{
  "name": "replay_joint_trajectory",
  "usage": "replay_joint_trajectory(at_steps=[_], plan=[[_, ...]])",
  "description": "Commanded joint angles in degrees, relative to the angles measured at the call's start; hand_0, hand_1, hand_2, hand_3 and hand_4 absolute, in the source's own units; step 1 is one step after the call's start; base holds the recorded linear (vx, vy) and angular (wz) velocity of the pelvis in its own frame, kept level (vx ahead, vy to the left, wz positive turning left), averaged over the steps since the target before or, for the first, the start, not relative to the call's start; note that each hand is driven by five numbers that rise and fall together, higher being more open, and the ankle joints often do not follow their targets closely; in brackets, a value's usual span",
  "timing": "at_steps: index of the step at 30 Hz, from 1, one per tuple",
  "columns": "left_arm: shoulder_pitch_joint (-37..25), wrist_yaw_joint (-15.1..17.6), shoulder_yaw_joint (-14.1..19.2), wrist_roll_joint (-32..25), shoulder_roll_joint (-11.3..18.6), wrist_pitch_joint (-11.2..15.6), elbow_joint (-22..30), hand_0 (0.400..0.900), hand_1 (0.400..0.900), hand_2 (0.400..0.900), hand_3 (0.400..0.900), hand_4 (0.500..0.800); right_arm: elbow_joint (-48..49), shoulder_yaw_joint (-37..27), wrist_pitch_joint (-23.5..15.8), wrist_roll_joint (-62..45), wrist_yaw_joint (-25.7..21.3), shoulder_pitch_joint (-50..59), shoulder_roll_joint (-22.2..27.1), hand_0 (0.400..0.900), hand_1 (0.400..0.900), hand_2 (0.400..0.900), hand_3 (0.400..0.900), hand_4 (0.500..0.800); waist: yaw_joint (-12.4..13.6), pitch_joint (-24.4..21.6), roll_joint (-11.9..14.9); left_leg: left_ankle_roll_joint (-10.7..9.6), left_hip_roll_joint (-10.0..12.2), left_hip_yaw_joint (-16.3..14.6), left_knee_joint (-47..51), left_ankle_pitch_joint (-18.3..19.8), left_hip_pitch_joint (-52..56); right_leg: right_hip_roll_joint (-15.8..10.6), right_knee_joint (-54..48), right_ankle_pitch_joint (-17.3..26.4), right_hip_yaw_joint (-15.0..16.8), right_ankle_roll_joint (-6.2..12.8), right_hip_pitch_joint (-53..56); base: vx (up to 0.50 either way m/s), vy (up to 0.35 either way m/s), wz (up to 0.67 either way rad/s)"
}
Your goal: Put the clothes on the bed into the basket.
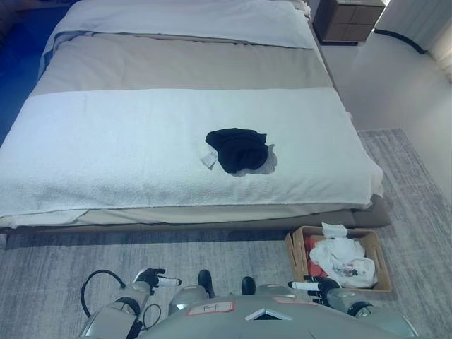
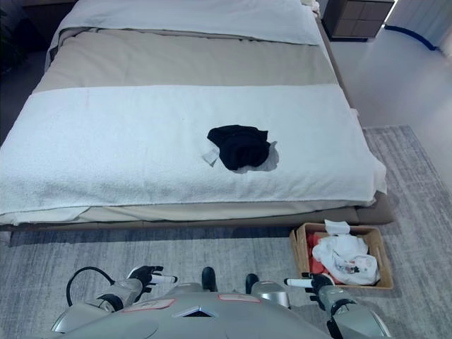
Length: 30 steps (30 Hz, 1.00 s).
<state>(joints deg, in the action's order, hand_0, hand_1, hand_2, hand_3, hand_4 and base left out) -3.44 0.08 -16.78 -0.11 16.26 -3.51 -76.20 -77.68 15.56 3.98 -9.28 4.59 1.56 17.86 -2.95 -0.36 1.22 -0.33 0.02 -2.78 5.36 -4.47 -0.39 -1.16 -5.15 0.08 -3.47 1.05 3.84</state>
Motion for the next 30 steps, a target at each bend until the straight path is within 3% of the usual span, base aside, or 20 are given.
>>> replay_joint_trajectory(at_steps=[1,15,23,27,30], plan=[[-2.94,0.91,-0.04,0.82,1.05,0.98,-2.24,0.9,0.9,0.9,0.9,0.8,-3.06,1.72,-0.9,0.67,0.04,2.08,1.84,0.9,0.9,0.9,0.9,0.8,0.99,1.09,-0.48,-1.82,1.36,-2.94,-0.36,7.49,3.72,-2.8,0.15,-0.87,-1.54,4.0,-0.87,0.0,0.0,0.0],[-2.78,0.83,-0.09,0.67,0.91,0.97,-2.1,0.9,0.9,0.9,0.9,0.8,-2.85,2.0,-0.93,0.67,0.13,2.0,1.63,0.9,0.9,0.9,0.9,0.8,0.84,0.96,-0.59,-1.89,1.42,-2.71,-0.36,7.7,4.16,-2.73,0.15,-1.35,-1.78,3.8,-0.31,0.0,-0.006,0.01],[-3.34,0.89,0.32,-0.43,1.52,0.92,-1.4,0.9,0.9,0.9,0.9,0.8,-1.91,2.04,-0.83,0.7,-0.11,2.55,2.24,0.9,0.9,0.9,0.9,0.8,0.78,1.61,-1.11,-2.45,2.27,-2.11,-0.69,6.69,3.98,-1.67,0.44,-2.35,-1.92,2.68,-0.11,-0.01,-0.08,0.08],[-3.19,0.61,0.62,-1.23,1.72,0.89,-1.46,0.9,0.9,0.9,0.9,0.8,-1.41,1.88,-1.08,0.43,-0.43,2.95,3.21,0.9,0.9,0.9,0.9,0.8,0.59,2.97,-1.04,-2.7,2.25,-0.44,-7.29,7.78,0.25,-0.78,2.9,-4.06,-1.25,1.13,-1.2,-0.07,-0.119,0.21],[-3.8,0.46,0.67,-2.3,1.73,0.99,-1.32,0.9,0.9,0.9,0.9,0.8,-0.7,2.04,-1.2,0.48,-0.53,3.84,4.58,0.9,0.9,0.9,0.9,0.8,0.88,5.55,-0.11,-3.57,-0.69,2.67,-19.4,8.24,-7.09,-1.07,5.13,-4.61,-0.82,-0.13,-2.7,-0.15,-0.116,0.17]])
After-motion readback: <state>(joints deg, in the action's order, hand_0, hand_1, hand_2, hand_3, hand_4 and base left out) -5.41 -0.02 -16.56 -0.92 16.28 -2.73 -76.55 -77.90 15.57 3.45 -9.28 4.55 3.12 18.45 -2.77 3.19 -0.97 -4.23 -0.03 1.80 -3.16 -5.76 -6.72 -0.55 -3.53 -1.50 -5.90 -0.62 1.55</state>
